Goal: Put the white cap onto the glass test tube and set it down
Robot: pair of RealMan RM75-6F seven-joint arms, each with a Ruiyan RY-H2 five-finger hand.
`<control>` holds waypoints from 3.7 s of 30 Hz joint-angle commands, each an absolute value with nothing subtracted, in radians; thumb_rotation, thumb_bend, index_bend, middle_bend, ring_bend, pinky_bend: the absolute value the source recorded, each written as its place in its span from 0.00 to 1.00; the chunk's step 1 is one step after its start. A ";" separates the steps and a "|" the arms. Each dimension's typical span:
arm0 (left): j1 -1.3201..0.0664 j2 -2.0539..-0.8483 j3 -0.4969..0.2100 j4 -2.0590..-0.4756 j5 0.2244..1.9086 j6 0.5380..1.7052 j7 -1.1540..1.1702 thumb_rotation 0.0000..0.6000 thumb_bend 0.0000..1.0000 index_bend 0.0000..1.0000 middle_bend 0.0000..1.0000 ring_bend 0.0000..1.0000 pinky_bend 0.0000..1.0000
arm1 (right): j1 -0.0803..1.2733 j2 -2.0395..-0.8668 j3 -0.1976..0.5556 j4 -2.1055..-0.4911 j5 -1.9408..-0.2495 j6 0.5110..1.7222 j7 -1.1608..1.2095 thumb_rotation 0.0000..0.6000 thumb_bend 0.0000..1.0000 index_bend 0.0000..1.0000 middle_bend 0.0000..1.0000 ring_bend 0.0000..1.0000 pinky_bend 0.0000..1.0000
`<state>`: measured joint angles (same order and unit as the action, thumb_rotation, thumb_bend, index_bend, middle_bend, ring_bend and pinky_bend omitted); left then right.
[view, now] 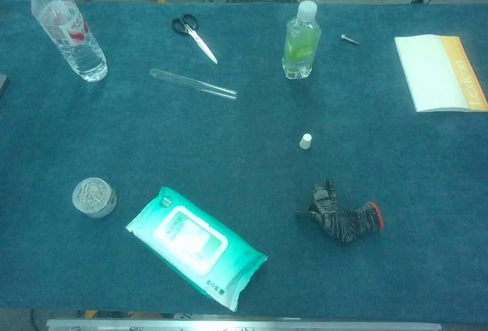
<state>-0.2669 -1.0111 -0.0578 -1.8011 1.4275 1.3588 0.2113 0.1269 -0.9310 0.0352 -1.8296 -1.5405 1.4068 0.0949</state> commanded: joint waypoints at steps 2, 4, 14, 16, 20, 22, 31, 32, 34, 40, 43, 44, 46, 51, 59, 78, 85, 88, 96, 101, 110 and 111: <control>-0.265 -1.011 -0.058 -1.801 1.431 1.360 0.210 1.00 0.32 0.19 0.12 0.00 0.08 | 0.127 -0.931 0.035 -1.830 -1.540 1.405 0.096 1.00 0.51 0.41 0.40 0.31 0.45; -0.263 -1.011 -0.057 -1.801 1.433 1.361 0.208 1.00 0.32 0.19 0.12 0.00 0.08 | 0.127 -0.932 0.034 -1.830 -1.540 1.404 0.097 1.00 0.51 0.41 0.40 0.31 0.45; -0.276 -1.010 -0.060 -1.809 1.449 1.337 0.199 1.00 0.32 0.20 0.12 0.00 0.08 | 0.133 -0.938 0.040 -1.830 -1.544 1.402 0.097 1.00 0.51 0.41 0.40 0.31 0.45; -0.289 -1.008 -0.059 -1.815 1.452 1.313 0.202 1.00 0.32 0.20 0.12 0.00 0.08 | 0.142 -0.942 0.046 -1.832 -1.543 1.395 0.101 1.00 0.51 0.41 0.40 0.31 0.45; -0.319 -1.019 -0.066 -1.827 1.447 1.268 0.216 1.00 0.32 0.21 0.12 0.00 0.08 | 0.164 -0.950 0.060 -1.850 -1.548 1.381 0.121 1.00 0.51 0.40 0.40 0.31 0.45; -0.337 -1.030 -0.070 -1.833 1.443 1.245 0.224 1.00 0.32 0.21 0.12 0.00 0.08 | 0.178 -0.954 0.072 -1.862 -1.554 1.377 0.128 1.00 0.51 0.39 0.40 0.31 0.45; -0.410 -1.090 -0.080 -1.866 1.416 1.149 0.317 1.00 0.32 0.21 0.12 0.00 0.08 | 0.232 -0.967 0.108 -1.901 -1.547 1.341 0.124 1.00 0.51 0.38 0.40 0.31 0.45; -0.417 -1.095 -0.080 -1.871 1.409 1.139 0.329 1.00 0.32 0.21 0.12 0.00 0.08 | 0.236 -0.968 0.110 -1.903 -1.546 1.337 0.124 1.00 0.51 0.38 0.40 0.31 0.45; -0.431 -1.105 -0.081 -1.885 1.392 1.120 0.355 1.00 0.32 0.21 0.11 0.00 0.08 | 0.244 -0.971 0.113 -1.902 -1.544 1.330 0.125 1.00 0.51 0.38 0.40 0.31 0.45; -0.455 -1.147 -0.072 -1.912 1.356 1.087 0.409 1.00 0.32 0.21 0.11 0.00 0.08 | 0.250 -0.968 0.112 -1.898 -1.540 1.324 0.136 1.00 0.51 0.37 0.40 0.31 0.45; -0.472 -1.182 -0.073 -1.909 1.335 1.073 0.442 1.00 0.32 0.21 0.10 0.00 0.08 | 0.250 -0.969 0.109 -1.892 -1.540 1.326 0.145 1.00 0.51 0.37 0.40 0.31 0.45; -0.479 -1.193 -0.076 -1.905 1.323 1.068 0.452 1.00 0.32 0.21 0.10 0.00 0.08 | 0.248 -0.970 0.108 -1.890 -1.541 1.328 0.148 1.00 0.51 0.37 0.40 0.31 0.45; -0.495 -1.223 -0.086 -1.891 1.286 1.054 0.470 1.00 0.32 0.21 0.09 0.00 0.08 | 0.244 -0.971 0.103 -1.883 -1.543 1.333 0.159 1.00 0.51 0.37 0.40 0.31 0.45; -0.542 -1.297 -0.098 -1.838 1.214 1.017 0.527 1.00 0.32 0.21 0.09 0.00 0.08 | 0.234 -0.964 0.096 -1.867 -1.546 1.348 0.182 1.00 0.51 0.37 0.40 0.31 0.45; -0.626 -1.404 -0.123 -1.749 1.107 0.968 0.613 1.00 0.32 0.21 0.08 0.00 0.08 | 0.229 -0.953 0.091 -1.850 -1.551 1.354 0.217 1.00 0.51 0.37 0.40 0.31 0.45; -0.841 -1.567 -0.180 -1.503 0.847 0.851 0.713 1.00 0.32 0.20 0.07 0.00 0.08 | 0.229 -0.945 0.088 -1.823 -1.543 1.354 0.247 1.00 0.51 0.37 0.40 0.31 0.45; -0.924 -1.622 -0.177 -1.388 0.743 0.803 0.751 1.00 0.32 0.20 0.06 0.00 0.09 | 0.221 -0.944 0.080 -1.789 -1.573 1.377 0.290 1.00 0.51 0.37 0.40 0.31 0.45; -0.948 -1.639 -0.172 -1.351 0.708 0.791 0.759 1.00 0.32 0.20 0.06 0.00 0.08 | 0.217 -0.940 0.080 -1.795 -1.565 1.379 0.285 1.00 0.51 0.37 0.40 0.31 0.45; -0.992 -1.677 -0.157 -1.265 0.616 0.785 0.788 1.00 0.32 0.22 0.06 0.00 0.08 | 0.210 -0.928 0.080 -1.806 -1.558 1.388 0.282 1.00 0.51 0.37 0.40 0.31 0.45; -1.013 -1.698 -0.148 -1.231 0.581 0.789 0.800 1.00 0.32 0.23 0.06 0.00 0.08 | 0.204 -0.924 0.080 -1.807 -1.556 1.395 0.285 1.00 0.51 0.37 0.40 0.31 0.45; -1.031 -1.718 -0.127 -1.207 0.546 0.797 0.808 1.00 0.32 0.33 0.06 0.00 0.08 | 0.200 -0.919 0.081 -1.809 -1.550 1.399 0.285 1.00 0.51 0.37 0.40 0.31 0.45; -1.031 -1.717 -0.126 -1.209 0.545 0.799 0.807 1.00 0.32 0.33 0.06 0.00 0.08 | 0.199 -0.919 0.081 -1.809 -1.550 1.399 0.286 1.00 0.51 0.37 0.40 0.31 0.45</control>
<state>-1.0309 -1.7174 -0.1261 -1.2081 0.5455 0.7988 0.8073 0.1994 -0.9188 0.0811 -1.8093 -1.5505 1.3991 0.2856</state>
